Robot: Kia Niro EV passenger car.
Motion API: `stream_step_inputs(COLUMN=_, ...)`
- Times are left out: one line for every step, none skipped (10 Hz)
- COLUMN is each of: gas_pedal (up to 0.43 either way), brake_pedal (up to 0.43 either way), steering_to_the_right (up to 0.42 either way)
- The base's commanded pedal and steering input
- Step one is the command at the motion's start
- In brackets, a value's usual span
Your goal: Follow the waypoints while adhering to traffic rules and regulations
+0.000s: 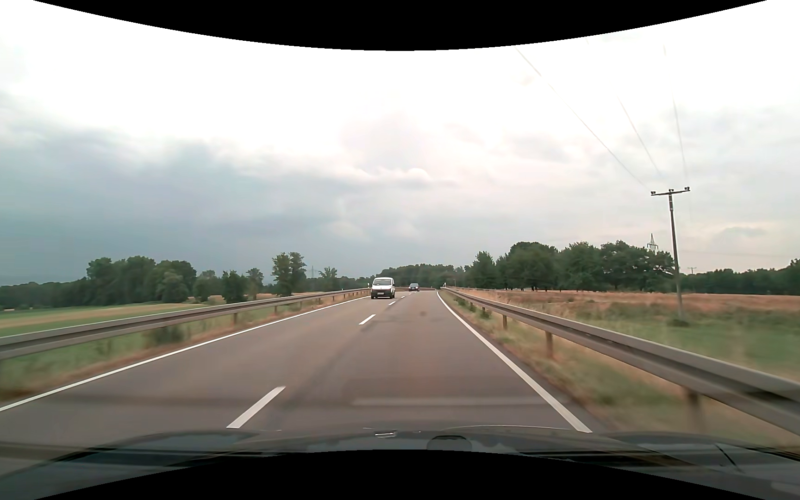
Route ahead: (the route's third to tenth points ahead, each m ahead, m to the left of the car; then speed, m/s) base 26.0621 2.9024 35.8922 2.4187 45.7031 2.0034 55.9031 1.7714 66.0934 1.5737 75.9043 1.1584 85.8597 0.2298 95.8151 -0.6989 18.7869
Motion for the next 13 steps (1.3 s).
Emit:
stream_step_inputs(gas_pedal=0.157, brake_pedal=0.0, steering_to_the_right=0.004)
stream_step_inputs(gas_pedal=0.138, brake_pedal=0.0, steering_to_the_right=0.004)
stream_step_inputs(gas_pedal=0.13, brake_pedal=0.0, steering_to_the_right=0.004)
stream_step_inputs(gas_pedal=0.13, brake_pedal=0.0, steering_to_the_right=0.004)
stream_step_inputs(gas_pedal=0.118, brake_pedal=0.0, steering_to_the_right=0.004)
stream_step_inputs(gas_pedal=0.118, brake_pedal=0.0, steering_to_the_right=0.004)
stream_step_inputs(gas_pedal=0.118, brake_pedal=0.0, steering_to_the_right=0.004)
stream_step_inputs(gas_pedal=0.118, brake_pedal=0.0, steering_to_the_right=0.004)
stream_step_inputs(gas_pedal=0.11, brake_pedal=0.0, steering_to_the_right=0.004)
stream_step_inputs(gas_pedal=0.098, brake_pedal=0.0, steering_to_the_right=0.004)
stream_step_inputs(gas_pedal=0.098, brake_pedal=0.0, steering_to_the_right=0.004)
stream_step_inputs(gas_pedal=0.098, brake_pedal=0.0, steering_to_the_right=0.004)
stream_step_inputs(gas_pedal=0.098, brake_pedal=0.0, steering_to_the_right=0.004)
